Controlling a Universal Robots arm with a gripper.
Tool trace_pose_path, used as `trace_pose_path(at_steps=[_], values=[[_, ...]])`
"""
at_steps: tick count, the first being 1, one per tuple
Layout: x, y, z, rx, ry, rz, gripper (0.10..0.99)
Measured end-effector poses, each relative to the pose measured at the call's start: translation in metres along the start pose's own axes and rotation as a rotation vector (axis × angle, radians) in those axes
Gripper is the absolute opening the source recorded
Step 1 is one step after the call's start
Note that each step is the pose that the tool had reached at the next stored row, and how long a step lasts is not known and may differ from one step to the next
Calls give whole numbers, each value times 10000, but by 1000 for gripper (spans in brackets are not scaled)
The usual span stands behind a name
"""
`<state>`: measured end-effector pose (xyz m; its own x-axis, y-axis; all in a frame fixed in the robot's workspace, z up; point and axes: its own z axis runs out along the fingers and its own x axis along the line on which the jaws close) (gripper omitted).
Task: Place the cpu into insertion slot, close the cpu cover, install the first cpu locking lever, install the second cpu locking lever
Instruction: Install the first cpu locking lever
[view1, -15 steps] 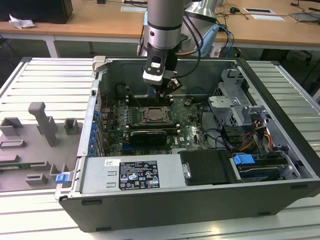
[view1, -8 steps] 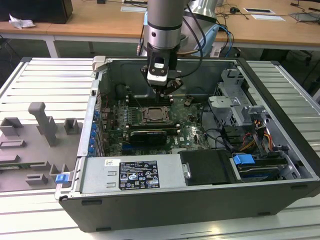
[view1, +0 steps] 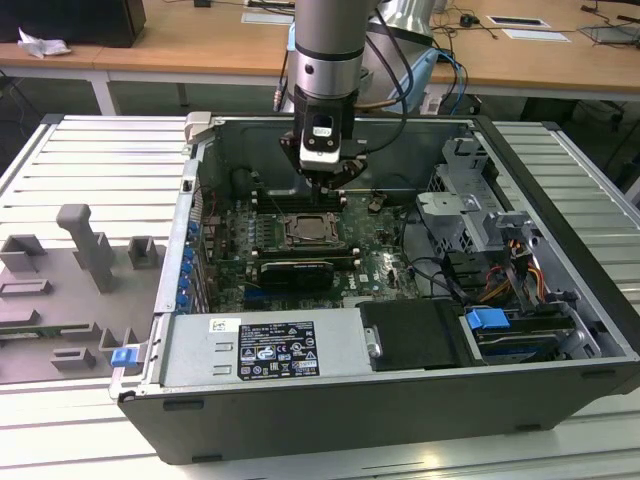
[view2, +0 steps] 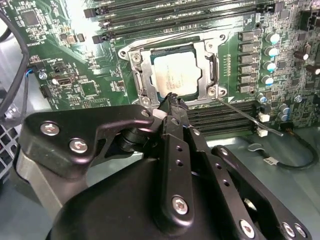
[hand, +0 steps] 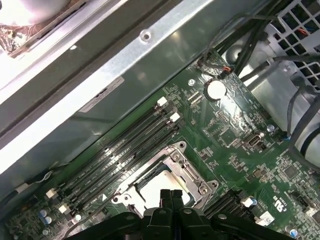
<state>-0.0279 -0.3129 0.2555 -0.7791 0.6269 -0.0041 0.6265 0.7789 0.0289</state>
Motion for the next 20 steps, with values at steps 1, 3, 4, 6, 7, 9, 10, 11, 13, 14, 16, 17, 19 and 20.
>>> trace_pose_path(at_steps=[1,3,4,6,7,9,10,11,13,14,16,17,19,20], values=[[0,0,0,0,3,-108,106],[0,0,0,-1,9,-308,106],[0,0,0,-1,11,-414,106],[0,0,0,-2,15,-540,106],[0,0,0,-2,18,-630,106],[0,0,0,-2,21,-740,106],[0,0,0,-3,23,-791,106],[0,0,0,-4,25,-849,106],[0,0,0,-4,28,-972,106],[0,0,0,-4,30,-1041,106],[0,0,0,-5,35,-1195,106],[0,0,0,-5,37,-1286,106],[0,0,0,-6,43,-1482,106],[0,0,0,-6,45,-1578,106]])
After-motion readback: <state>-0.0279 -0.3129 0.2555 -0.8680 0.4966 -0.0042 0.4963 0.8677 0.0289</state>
